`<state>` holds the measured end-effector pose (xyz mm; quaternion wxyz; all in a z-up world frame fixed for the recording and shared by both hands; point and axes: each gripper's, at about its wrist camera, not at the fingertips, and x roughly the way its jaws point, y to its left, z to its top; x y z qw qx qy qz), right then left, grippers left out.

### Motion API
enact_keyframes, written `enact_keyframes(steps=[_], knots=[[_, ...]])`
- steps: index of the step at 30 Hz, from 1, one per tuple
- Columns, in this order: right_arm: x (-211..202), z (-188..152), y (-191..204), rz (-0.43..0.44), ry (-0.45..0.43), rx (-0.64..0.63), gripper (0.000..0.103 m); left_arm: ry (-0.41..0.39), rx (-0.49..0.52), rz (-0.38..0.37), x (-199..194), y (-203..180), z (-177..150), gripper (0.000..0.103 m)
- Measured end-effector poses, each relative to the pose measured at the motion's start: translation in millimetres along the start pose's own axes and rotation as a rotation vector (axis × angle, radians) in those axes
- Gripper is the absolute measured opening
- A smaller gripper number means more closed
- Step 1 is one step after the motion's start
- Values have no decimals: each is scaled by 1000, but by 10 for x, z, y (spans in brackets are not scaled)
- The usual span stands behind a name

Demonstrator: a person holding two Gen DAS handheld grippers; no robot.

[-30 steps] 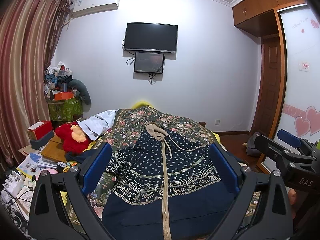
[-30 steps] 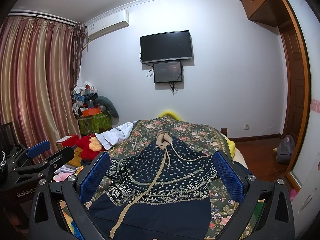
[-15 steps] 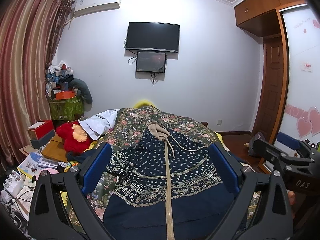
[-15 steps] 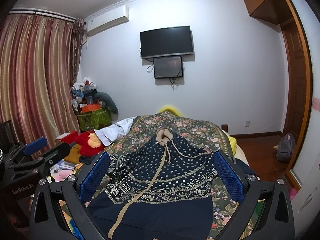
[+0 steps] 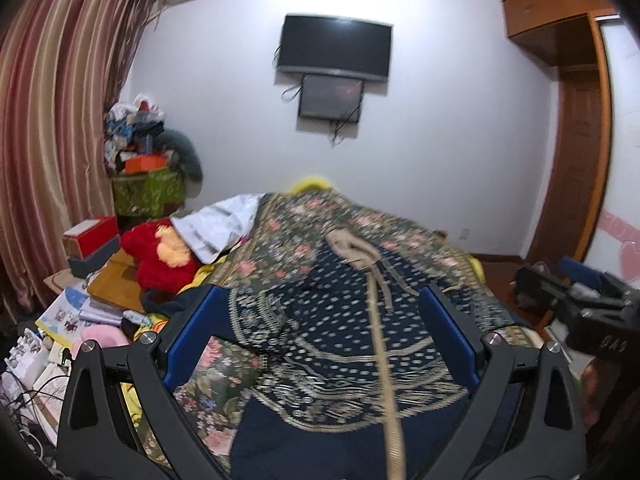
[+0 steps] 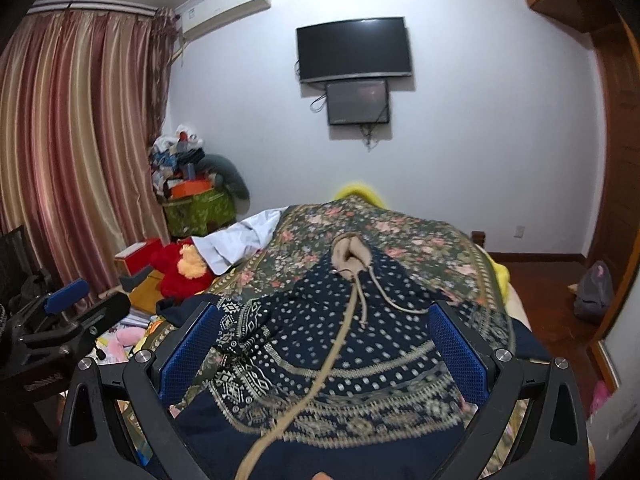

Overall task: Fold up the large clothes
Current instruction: 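Grasp the navy hoodie sleeve cuff with the left gripper and lift it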

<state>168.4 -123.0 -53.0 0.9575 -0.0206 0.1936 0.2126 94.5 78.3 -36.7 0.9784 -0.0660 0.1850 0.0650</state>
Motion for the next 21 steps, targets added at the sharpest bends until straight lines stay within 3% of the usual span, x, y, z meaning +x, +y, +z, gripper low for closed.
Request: enact_keyframes(steps=[3, 7, 14, 17, 21], knots=[[413, 100, 96, 21, 36, -32, 103, 62, -16, 18, 354, 243, 15, 99], [1085, 179, 164, 60, 125, -69, 103, 166, -109, 47, 928, 747, -35, 99], [2154, 74, 147, 58, 307, -67, 103, 393, -191, 151, 1847, 1453, -389, 99], [2743, -87, 90, 57, 441, -52, 103, 494, -268, 124, 2137, 1692, -594, 99], [3356, -396, 74, 49, 598, -61, 103, 603, -405, 10, 2431, 1912, -798, 94]])
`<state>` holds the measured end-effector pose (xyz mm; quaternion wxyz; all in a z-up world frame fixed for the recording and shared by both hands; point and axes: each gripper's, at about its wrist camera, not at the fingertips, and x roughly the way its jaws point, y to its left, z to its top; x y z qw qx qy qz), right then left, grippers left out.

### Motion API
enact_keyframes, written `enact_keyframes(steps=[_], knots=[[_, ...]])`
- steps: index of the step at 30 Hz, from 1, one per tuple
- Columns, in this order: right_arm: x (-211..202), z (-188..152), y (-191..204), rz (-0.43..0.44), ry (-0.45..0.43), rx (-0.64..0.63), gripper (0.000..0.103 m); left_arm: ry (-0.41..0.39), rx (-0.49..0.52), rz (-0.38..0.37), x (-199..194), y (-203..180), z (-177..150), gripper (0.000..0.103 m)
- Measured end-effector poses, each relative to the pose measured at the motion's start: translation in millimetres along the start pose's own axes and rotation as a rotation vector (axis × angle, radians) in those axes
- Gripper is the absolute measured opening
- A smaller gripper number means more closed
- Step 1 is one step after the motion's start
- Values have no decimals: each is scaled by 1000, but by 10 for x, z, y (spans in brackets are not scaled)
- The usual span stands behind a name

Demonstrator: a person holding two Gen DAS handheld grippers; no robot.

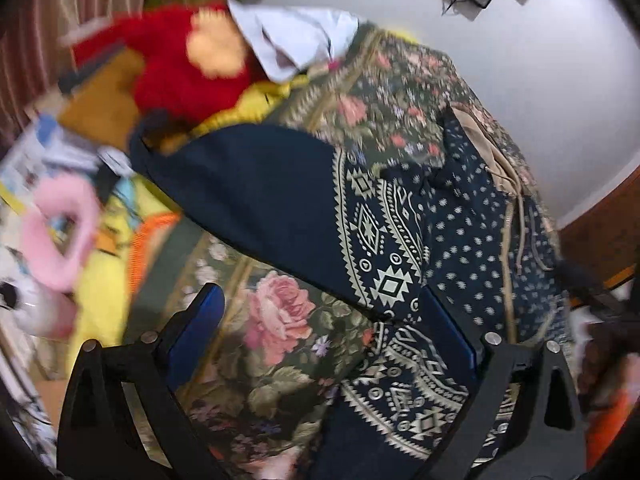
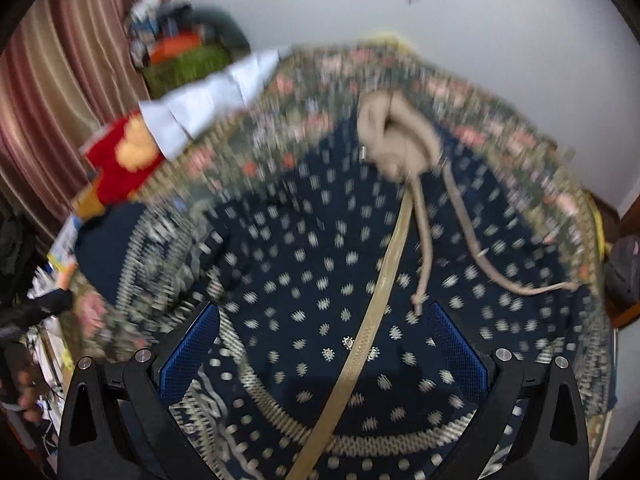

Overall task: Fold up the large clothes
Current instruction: 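Grasp the navy hoodie sleeve cuff with the left gripper and lift it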

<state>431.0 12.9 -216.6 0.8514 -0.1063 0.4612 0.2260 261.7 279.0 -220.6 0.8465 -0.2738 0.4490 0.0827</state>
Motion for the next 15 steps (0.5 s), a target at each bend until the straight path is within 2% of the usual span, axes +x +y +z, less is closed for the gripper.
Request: enact_keyframes(steps=[2, 5, 8, 10, 15], knots=[[309, 9, 16, 1, 71, -17, 103, 29, -45, -29, 116, 87, 52, 92], [586, 10, 82, 19, 130, -50, 103, 56, -107, -76, 266, 192, 137, 88], [814, 21, 173, 32, 170, -83, 103, 58, -162, -121, 346, 287, 249, 85], [961, 28, 253, 40, 202, -117, 103, 53, -184, -125, 381, 349, 325, 80], [1222, -8, 419, 33, 244, -183, 103, 31, -177, -38, 499, 436, 512, 49]])
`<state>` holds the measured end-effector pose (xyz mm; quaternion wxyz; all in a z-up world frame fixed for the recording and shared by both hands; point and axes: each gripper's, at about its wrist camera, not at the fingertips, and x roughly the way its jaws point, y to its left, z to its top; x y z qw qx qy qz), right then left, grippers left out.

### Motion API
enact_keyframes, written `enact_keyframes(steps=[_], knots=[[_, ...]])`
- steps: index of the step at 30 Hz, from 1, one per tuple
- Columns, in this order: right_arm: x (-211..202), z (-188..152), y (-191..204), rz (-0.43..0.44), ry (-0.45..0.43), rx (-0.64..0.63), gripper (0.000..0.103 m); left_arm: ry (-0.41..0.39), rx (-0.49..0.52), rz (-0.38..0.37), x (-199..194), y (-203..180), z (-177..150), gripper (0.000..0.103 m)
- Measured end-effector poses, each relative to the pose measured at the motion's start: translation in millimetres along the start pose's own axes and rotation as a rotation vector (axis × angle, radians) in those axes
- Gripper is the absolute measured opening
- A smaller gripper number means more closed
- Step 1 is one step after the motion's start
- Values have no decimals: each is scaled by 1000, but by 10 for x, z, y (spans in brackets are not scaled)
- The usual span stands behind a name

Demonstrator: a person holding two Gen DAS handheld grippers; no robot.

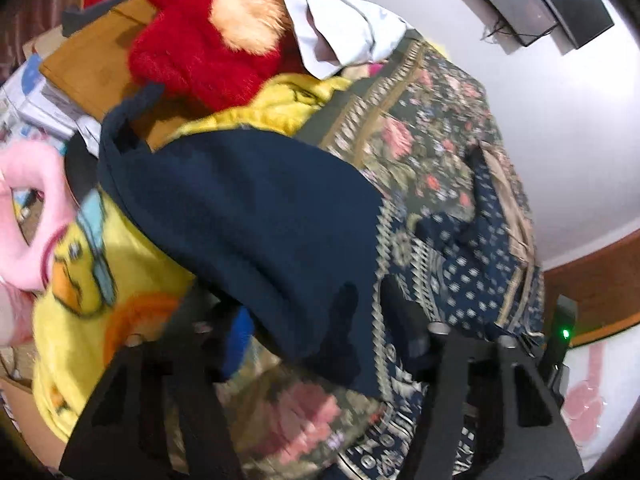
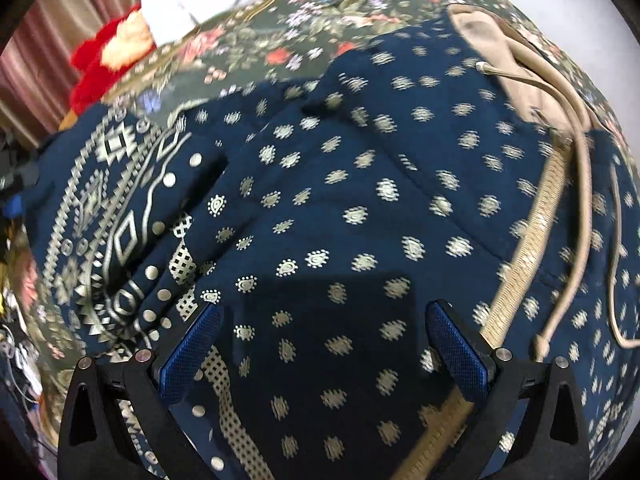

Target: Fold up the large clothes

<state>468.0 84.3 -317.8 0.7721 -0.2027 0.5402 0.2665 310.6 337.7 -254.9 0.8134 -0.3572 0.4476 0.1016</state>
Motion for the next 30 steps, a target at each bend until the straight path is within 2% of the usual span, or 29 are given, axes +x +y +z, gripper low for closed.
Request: enact_keyframes(steps=[1, 4, 5, 6, 8, 10, 16, 20, 25, 30], knots=[[35, 10, 42, -18, -7, -27, 103, -8, 16, 27, 17, -16, 35, 46], [110, -8, 182, -56, 0, -108, 103, -21, 73, 77, 74, -73, 133, 24], [125, -25, 223, -72, 2, -132, 103, -30, 93, 92, 74, -98, 161, 13], [134, -43, 262, -83, 4, -156, 103, -44, 114, 110, 58, -135, 188, 7], [123, -73, 304, -78, 10, -176, 103, -100, 178, 160, -40, -275, 229, 7], [76, -101, 295, -36, 17, -155, 103, -165, 250, 195, -190, -481, 254, 6], [-344, -179, -86, 128, 11, 38, 103, -296, 383, 105, -685, -1250, 298, 6], [-729, -316, -417, 137, -51, 119, 103, -334, 482, 25, -834, -1900, 176, 6], [-1318, -640, -869, 49, -149, 151, 103, -297, 600, -39, -610, -2619, -177, 6], [-1670, -989, -1297, -13, -190, 201, 103, -143, 691, -68, 10, -3039, -732, 6]])
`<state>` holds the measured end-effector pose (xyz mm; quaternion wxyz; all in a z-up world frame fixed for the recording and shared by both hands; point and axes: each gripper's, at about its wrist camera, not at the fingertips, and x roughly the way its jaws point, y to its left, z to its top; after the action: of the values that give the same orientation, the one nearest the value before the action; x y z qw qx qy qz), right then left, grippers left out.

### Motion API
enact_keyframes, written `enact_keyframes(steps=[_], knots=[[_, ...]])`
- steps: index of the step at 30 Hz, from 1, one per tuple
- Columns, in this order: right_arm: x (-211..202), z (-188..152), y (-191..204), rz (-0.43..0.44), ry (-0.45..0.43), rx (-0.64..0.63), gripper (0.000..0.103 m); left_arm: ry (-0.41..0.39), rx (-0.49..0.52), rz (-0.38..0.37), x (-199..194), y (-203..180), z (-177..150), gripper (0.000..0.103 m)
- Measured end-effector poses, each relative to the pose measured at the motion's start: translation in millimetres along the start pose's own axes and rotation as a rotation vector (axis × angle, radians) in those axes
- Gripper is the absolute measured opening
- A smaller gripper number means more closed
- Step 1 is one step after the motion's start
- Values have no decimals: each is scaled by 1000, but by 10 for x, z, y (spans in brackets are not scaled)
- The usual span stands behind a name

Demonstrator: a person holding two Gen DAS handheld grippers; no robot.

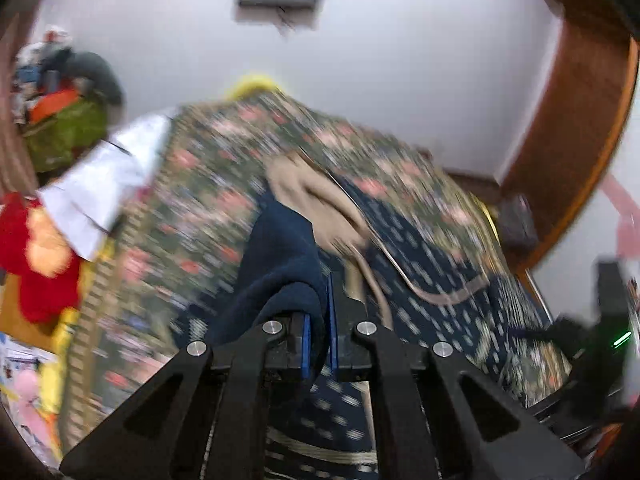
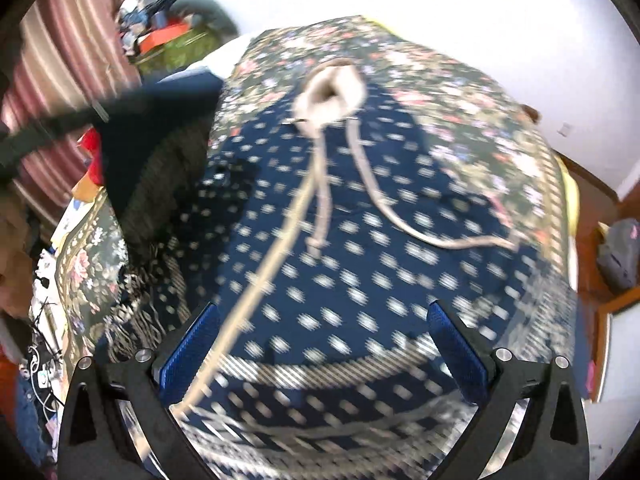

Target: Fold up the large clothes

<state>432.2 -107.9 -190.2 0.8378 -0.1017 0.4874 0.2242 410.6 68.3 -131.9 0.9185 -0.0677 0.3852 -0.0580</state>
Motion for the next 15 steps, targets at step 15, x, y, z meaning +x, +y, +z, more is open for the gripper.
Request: enact_keyframes(steps=[15], knots=[[-285, -554, -332, -78, 3, -43, 103, 366, 149, -52, 657, -606, -1056, 45]])
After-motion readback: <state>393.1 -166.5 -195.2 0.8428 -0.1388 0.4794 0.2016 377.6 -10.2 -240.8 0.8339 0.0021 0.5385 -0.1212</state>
